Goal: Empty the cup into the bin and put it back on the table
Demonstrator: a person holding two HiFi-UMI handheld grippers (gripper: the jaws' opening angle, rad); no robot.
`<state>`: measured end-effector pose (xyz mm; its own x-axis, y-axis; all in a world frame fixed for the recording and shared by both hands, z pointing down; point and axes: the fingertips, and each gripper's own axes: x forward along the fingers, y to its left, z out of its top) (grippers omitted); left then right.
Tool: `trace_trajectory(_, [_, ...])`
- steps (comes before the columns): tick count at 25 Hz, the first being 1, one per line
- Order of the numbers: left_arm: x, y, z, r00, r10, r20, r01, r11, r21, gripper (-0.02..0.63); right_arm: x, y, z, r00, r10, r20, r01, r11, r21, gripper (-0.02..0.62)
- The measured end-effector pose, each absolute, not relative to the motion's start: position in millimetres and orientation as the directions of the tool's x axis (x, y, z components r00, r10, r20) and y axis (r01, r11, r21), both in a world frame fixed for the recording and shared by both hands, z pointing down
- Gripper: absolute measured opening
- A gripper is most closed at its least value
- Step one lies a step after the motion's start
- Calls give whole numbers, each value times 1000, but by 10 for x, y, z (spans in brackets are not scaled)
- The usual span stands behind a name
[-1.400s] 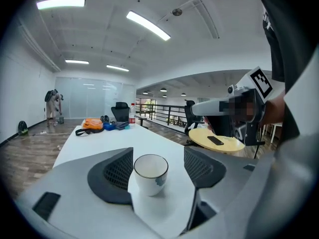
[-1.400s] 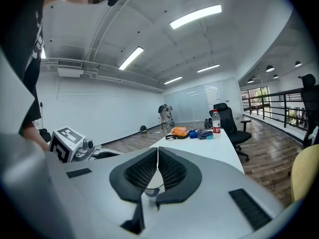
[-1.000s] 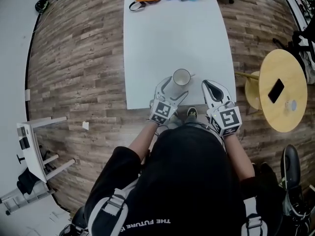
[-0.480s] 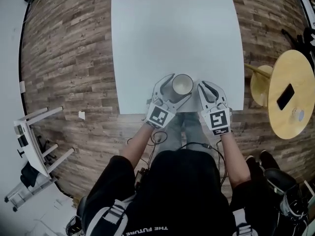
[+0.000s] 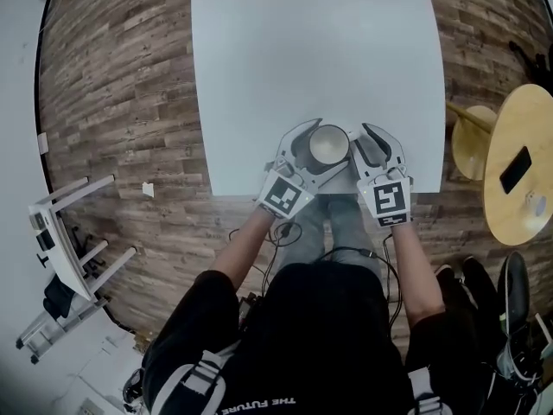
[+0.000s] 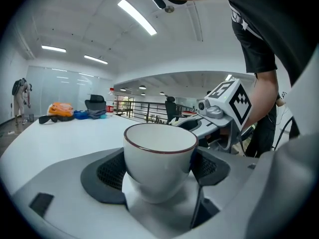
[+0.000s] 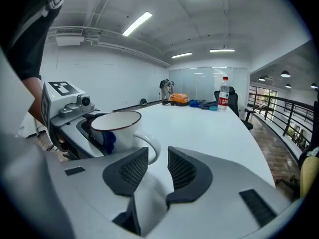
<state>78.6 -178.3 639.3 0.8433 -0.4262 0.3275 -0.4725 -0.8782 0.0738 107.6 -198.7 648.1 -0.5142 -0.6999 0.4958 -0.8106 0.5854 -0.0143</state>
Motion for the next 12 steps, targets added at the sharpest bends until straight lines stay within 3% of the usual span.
trace_trajectory(6, [805,-1785,6404,850,-414,326,-463,-882,86,380,1082,-2036,6498,-511,-716,477,-824,566,-34,125])
trace_trajectory(8, [800,-1810,6412,847,-419,327,-467,-881,82,380,1047,-2043,6518,-523,-713,467,-824,564,-62,74])
trace_trajectory(12, [782,-1821,6415,846,-424,324,-470,-879,77,380,1059,-2059,6515,-514,-731,448,-847,515,-131,56])
